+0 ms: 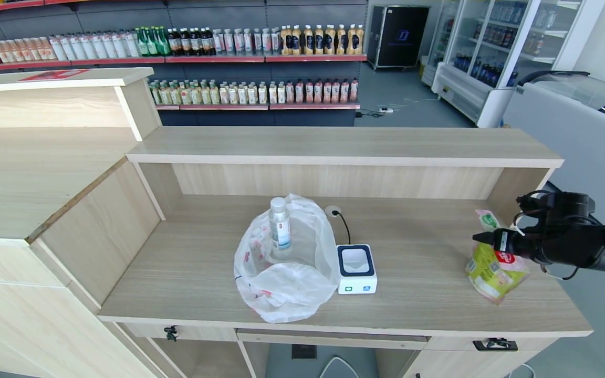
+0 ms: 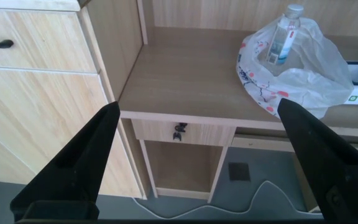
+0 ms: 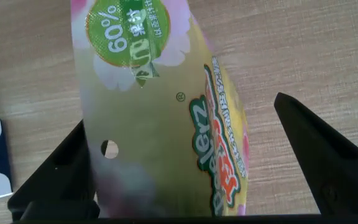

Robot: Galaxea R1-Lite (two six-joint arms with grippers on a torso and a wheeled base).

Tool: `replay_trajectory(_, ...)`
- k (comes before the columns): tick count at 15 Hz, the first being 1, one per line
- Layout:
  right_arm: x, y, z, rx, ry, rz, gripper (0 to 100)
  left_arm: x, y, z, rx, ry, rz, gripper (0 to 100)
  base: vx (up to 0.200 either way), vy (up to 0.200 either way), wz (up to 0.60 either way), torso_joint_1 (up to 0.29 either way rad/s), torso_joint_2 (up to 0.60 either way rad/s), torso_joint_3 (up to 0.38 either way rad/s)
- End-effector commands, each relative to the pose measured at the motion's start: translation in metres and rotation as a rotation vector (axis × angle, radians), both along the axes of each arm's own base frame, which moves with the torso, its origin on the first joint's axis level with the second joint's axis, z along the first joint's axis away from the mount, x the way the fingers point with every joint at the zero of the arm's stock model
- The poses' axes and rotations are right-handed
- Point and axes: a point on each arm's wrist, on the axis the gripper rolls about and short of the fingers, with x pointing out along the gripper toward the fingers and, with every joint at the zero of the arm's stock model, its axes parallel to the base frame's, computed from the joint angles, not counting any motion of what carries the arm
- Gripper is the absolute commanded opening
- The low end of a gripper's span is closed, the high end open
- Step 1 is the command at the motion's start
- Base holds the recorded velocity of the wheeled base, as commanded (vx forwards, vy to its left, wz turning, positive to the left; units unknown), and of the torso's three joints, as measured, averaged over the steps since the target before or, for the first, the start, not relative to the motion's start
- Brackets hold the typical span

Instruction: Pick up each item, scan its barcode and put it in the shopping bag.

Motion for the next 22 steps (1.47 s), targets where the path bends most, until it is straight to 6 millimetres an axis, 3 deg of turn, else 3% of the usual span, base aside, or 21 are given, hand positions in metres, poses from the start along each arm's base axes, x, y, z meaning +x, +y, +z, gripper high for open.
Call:
replay_trajectory(1,0.007,0.004,-0.023,0.007,0.029,0.013,100,0.000,0.000,0.000,0.000,0.000,0.001,100,0.000,0.000,0.00,0.000,0.00,0.000)
replay_trajectory(4,0.008,0.010,-0.033,0.002,0.019,0.029,100,0.000,0.000,0.000,0.000,0.000,0.001,100,0.000,0.000,0.00,0.000,0.00,0.000)
replay_trajectory(5,0.006,0.014,-0.035,-0.001,0.023,0.038,0,0.000,0.000,0.000,0.000,0.000,0.001,100,0.000,0.000,0.00,0.000,0.00,0.000)
replay_trajectory(8,0.003,0.022,-0.037,-0.009,0.026,0.050,0,0.000,0.000,0.000,0.000,0.000,0.002,100,0.000,0.000,0.00,0.000,0.00,0.000)
replay_trajectory(10,-0.003,0.025,-0.027,-0.016,0.002,0.054,0,0.000,0.000,0.000,0.000,0.000,0.002,100,0.000,0.000,0.00,0.000,0.00,0.000)
replay_trajectory(12,-0.013,0.028,-0.007,-0.027,-0.041,0.057,0,0.000,0.000,0.000,0.000,0.000,0.001,100,0.000,0.000,0.00,0.000,0.00,0.000)
replay_trajectory(14,-0.034,0.038,0.044,-0.036,-0.149,0.076,0,0.000,0.000,0.000,0.000,0.000,0.001,100,0.000,0.000,0.00,0.000,0.00,0.000)
replay_trajectory(17,-0.096,0.058,0.141,0.013,-0.417,0.262,0,0.000,0.000,0.000,0.000,0.000,0.001,100,0.000,0.000,0.00,0.000,0.00,0.000)
replay_trajectory(18,-0.138,0.072,0.182,0.053,-0.552,0.400,0,0.000,0.000,0.000,0.000,0.000,0.001,100,0.000,0.000,0.00,0.000,0.00,0.000)
replay_trajectory(20,-0.199,0.096,0.220,0.079,-0.694,0.632,0,0.000,0.000,0.000,0.000,0.000,0.001,100,0.000,0.000,0.00,0.000,0.00,0.000)
replay_trajectory(22,-0.230,0.124,0.232,0.096,-0.775,0.816,0,0.000,0.000,0.000,0.000,0.000,0.001,100,0.000,0.000,0.00,0.000,0.00,0.000)
